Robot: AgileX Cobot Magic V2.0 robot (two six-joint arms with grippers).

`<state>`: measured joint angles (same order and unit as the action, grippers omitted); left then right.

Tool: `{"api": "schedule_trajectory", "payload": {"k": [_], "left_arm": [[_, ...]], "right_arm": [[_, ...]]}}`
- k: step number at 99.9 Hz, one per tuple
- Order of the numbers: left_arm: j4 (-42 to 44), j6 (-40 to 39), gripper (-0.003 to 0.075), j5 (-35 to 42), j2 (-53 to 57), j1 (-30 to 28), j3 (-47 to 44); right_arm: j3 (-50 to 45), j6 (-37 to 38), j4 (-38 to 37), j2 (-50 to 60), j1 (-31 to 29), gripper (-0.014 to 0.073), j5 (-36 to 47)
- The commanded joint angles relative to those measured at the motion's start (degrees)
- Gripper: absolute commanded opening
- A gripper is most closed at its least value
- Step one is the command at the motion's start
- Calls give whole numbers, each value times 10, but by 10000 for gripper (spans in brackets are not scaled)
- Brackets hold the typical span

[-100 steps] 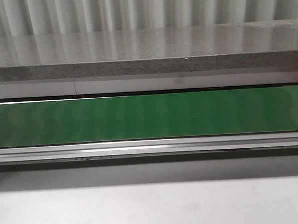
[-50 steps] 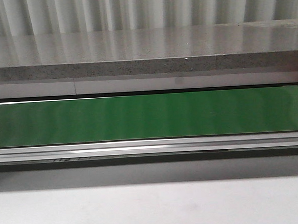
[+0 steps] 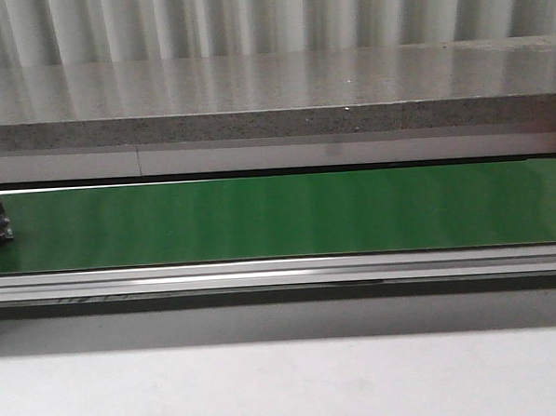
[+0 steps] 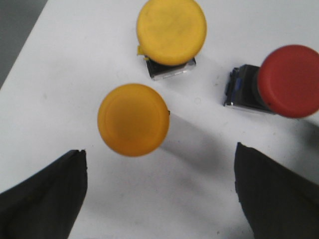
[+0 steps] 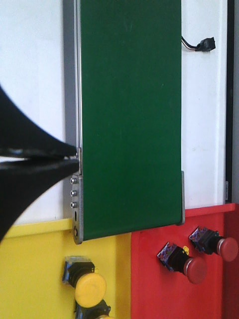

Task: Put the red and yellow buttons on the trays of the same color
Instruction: 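Grasp a yellow mushroom button on the table with the left gripper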

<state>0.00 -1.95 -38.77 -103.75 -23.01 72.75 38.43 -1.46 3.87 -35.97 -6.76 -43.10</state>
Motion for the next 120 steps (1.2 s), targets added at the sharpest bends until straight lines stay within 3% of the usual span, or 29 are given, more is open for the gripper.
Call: {"api": "schedule_trajectory", "payload": {"k": [1,32,50,60,80,96,120], "left_arm": [[0,-4,575,12,4,-4,40],[3,-4,573,-5,-48,-15,94],[0,-6,531,1,-57,-15,95],[0,-6,467,0,-59,-15,95],[-4,-6,171,-10,-59,-15,95],[-25,-6,-18,-25,-50,-15,95],[-27,-5,-20,-39,21,2,95]], "right_arm": [[15,-5,0,2,1,-67,33],[15,-5,0,2,1,-67,33],[15,-5,0,2,1,-67,33],[15,-5,0,2,1,-67,33],[15,-5,0,2,1,-67,33],[15,-5,0,2,1,-67,33],[15,-5,0,2,1,-67,33]]}}
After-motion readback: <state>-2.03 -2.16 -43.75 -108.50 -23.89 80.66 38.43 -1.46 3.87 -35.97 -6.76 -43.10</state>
